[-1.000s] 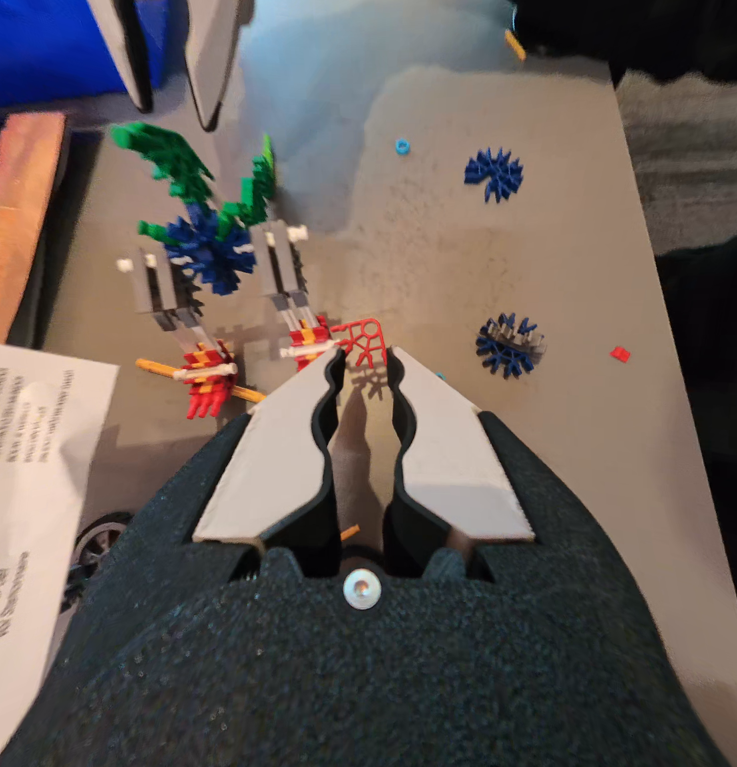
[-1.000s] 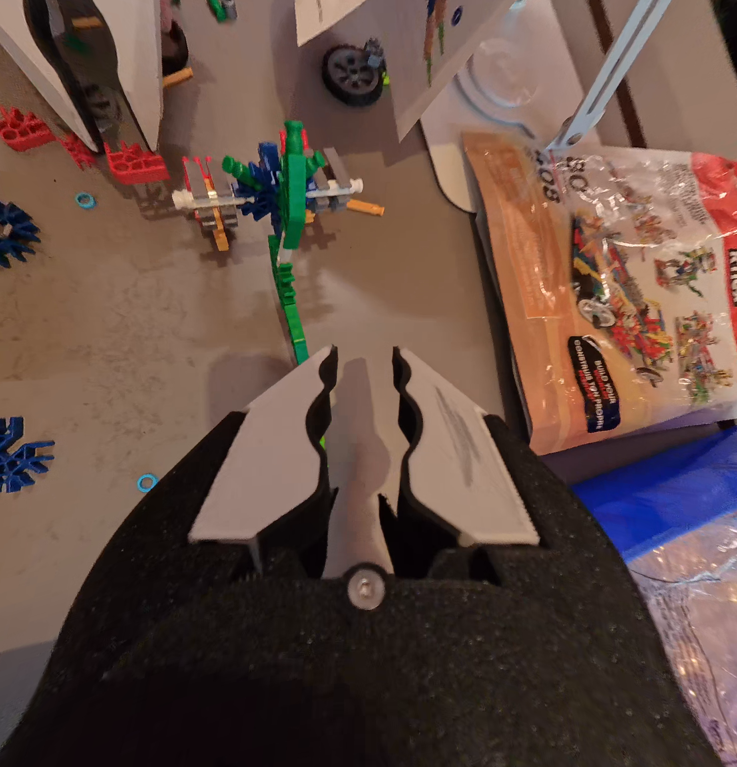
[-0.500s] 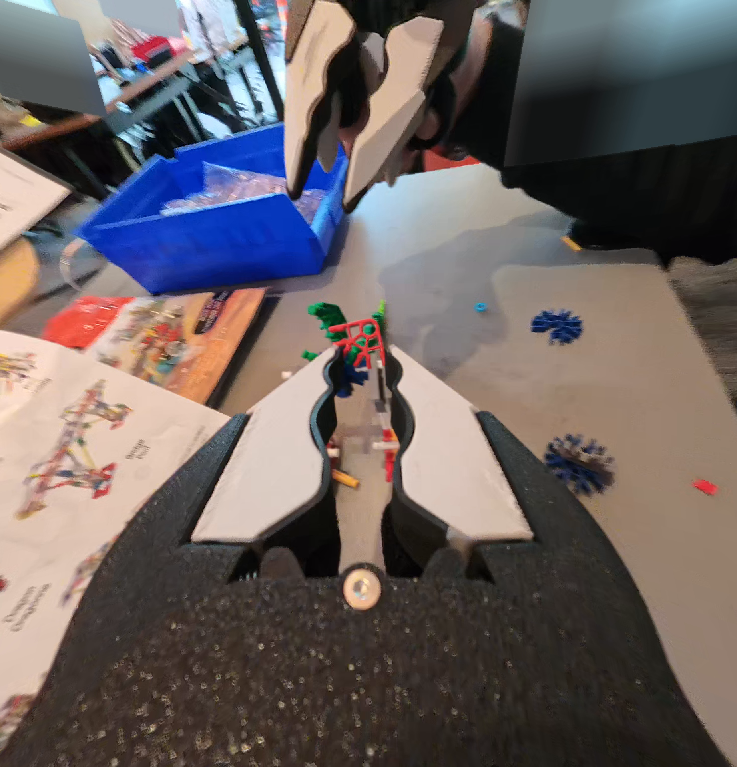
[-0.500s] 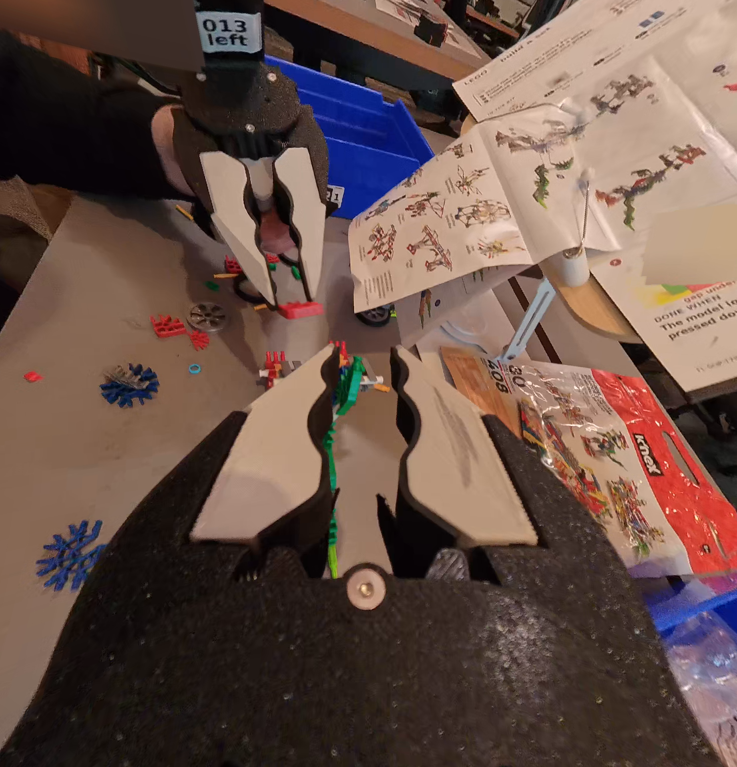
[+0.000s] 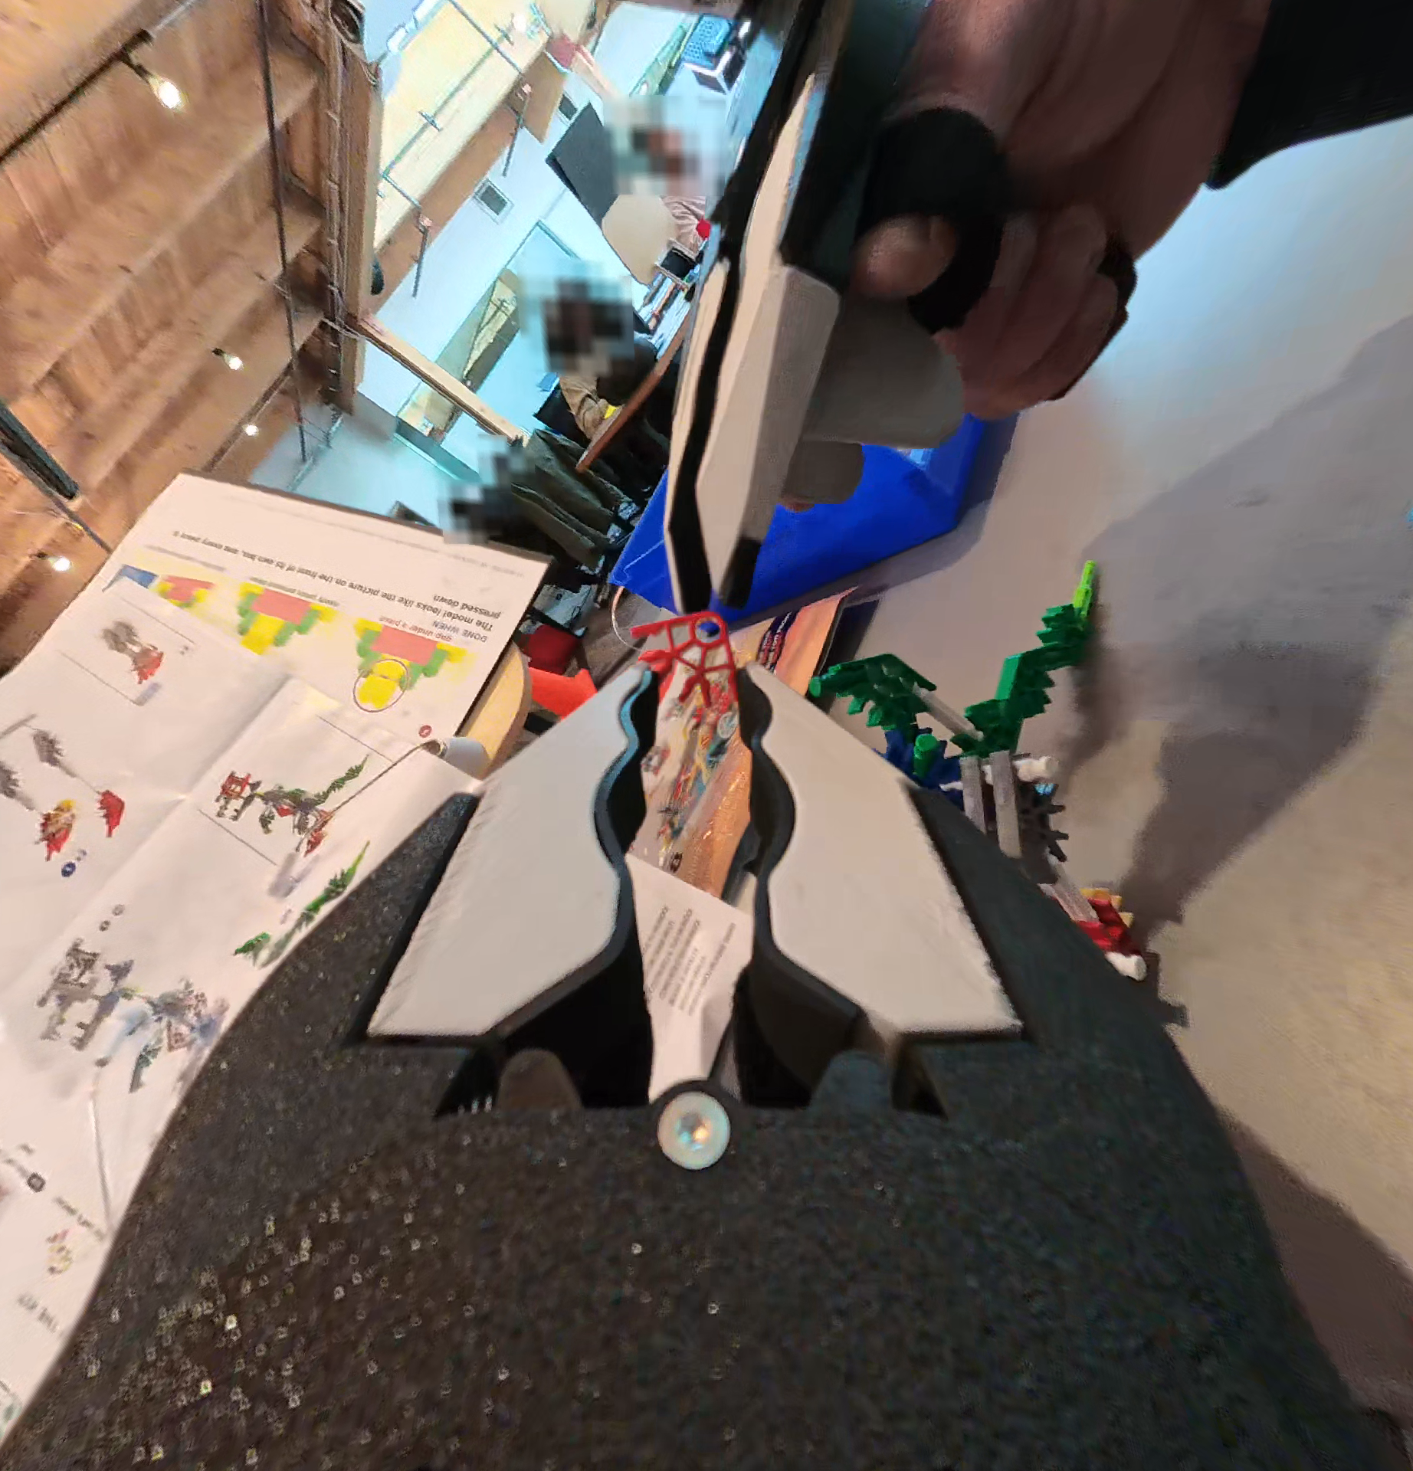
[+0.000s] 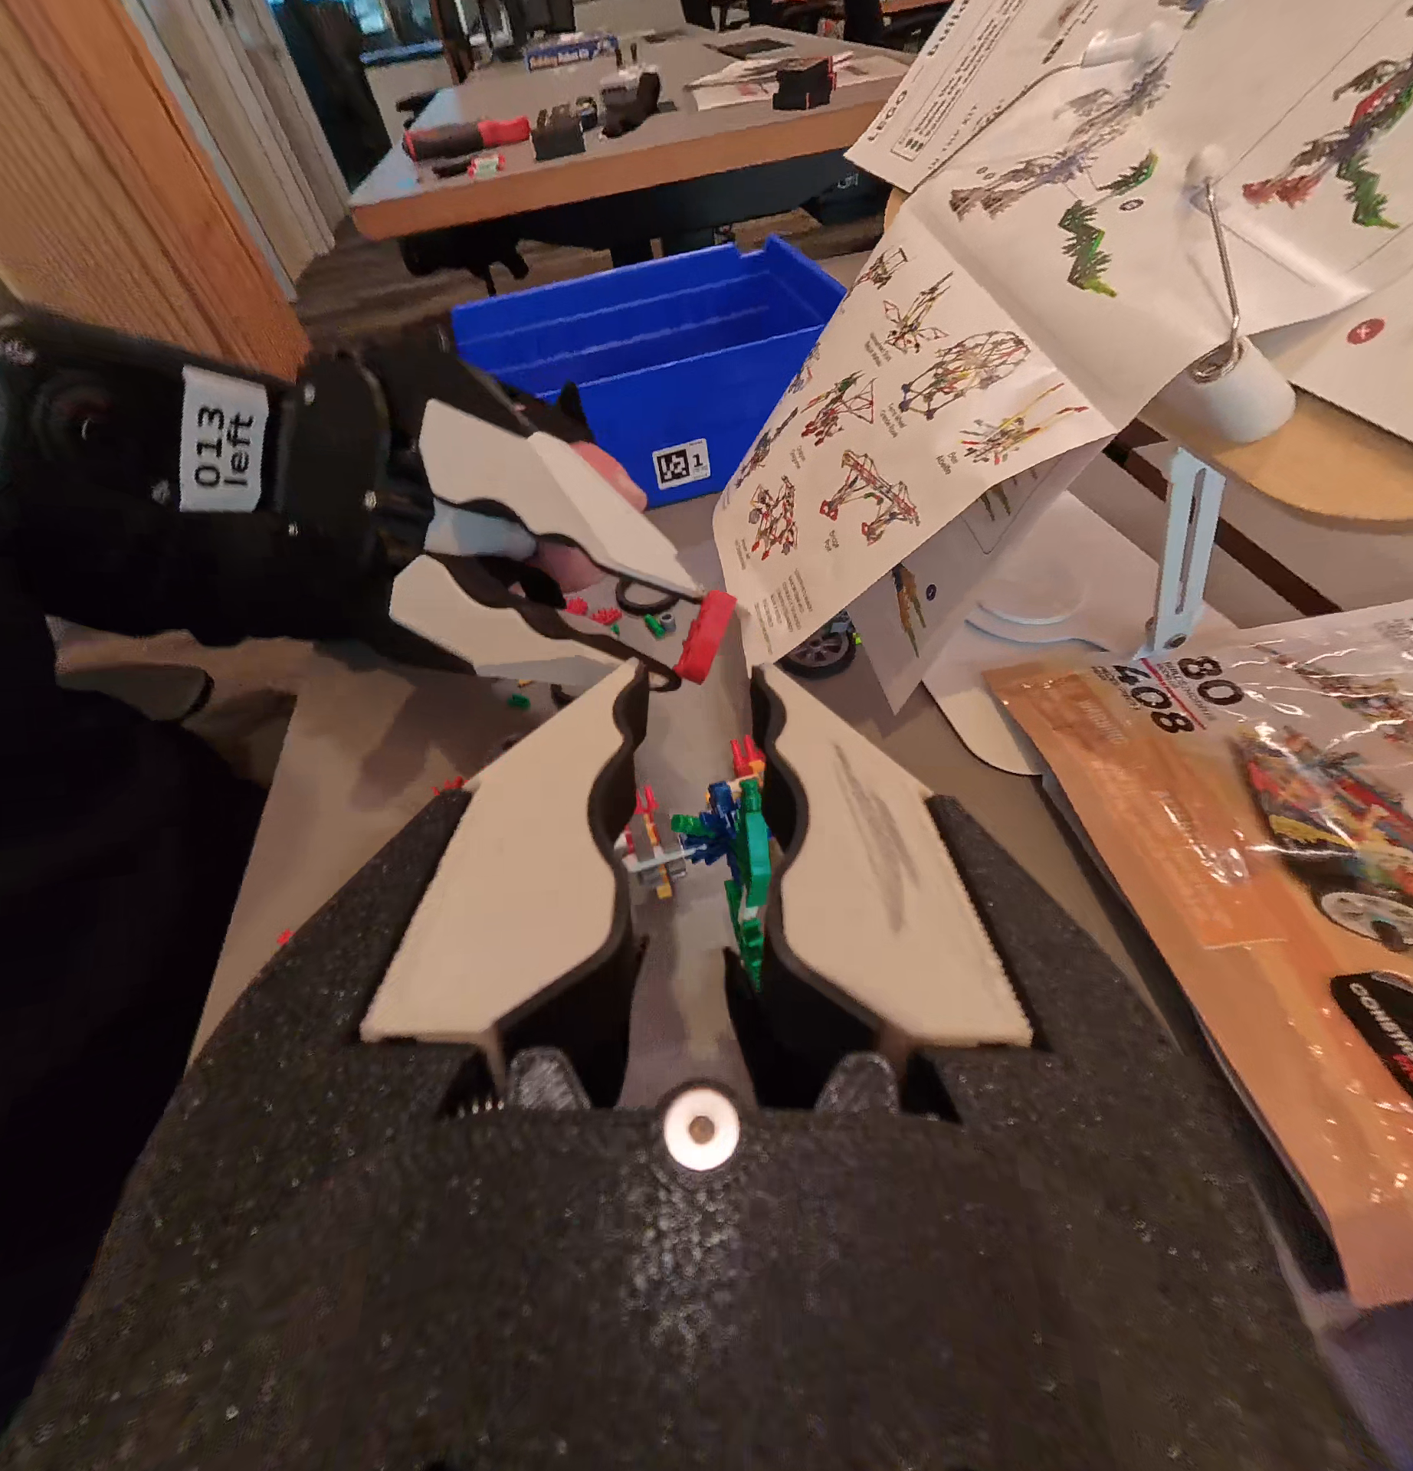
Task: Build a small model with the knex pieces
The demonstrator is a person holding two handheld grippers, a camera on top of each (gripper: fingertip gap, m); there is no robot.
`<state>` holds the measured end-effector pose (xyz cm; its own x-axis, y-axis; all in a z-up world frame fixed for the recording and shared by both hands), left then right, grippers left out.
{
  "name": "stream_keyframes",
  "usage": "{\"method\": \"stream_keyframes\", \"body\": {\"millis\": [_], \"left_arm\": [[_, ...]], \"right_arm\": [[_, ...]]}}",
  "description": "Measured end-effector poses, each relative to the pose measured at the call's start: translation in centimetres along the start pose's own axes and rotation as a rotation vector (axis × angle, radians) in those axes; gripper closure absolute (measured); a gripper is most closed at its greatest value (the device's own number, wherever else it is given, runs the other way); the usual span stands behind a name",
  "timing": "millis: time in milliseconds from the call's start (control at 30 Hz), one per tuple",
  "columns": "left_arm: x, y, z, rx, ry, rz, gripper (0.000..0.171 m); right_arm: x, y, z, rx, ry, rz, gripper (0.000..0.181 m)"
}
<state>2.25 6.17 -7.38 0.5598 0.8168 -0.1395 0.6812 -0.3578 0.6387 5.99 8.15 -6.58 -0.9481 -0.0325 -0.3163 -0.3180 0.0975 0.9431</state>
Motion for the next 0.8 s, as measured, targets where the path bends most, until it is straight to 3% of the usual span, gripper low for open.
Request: {"method": "stream_keyframes", "body": {"millis": [67,100,167,433,800], "left_arm": [[0.1,0.2,-0.2,0.013,0.031,0.009,0.153],[0.1,0.4,-0.2,0.014,0.029,0.017,0.169],[0.0,0.6,-0.5,0.014,0.054,0.033,0.170],[0.5,0.3,0.1,-0.056,-0.031,0.059,0.167],[0.2,0.8,-0.3,-0.088,-0.034,0.093,0.164]], "right_arm": [[0.2,0.5,-0.5,0.025,0.050,0.043,0.159],[0.2,0.8,-0.7,0.039,0.068,0.062,0.164],[0.3,1.1,-0.5,0.044,0.056,0.080,0.180],[0.4,1.0,-0.9,0.027,0.072,0.073,0.181],[0.6,0.7,-1.4,-0.023,0.071,0.048,0.181]]}}
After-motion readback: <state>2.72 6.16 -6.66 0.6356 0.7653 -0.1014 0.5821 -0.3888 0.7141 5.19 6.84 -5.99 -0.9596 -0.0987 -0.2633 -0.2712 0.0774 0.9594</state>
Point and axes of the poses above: each gripper's, where its closed fingertips meet, x out along the fingers, y out of its top, z = x × y across the jaws, the point moved 2 cm from there along -x, back along the fingers, and after that the axes turned 3 degrees about -y, right-handed, at the moved point
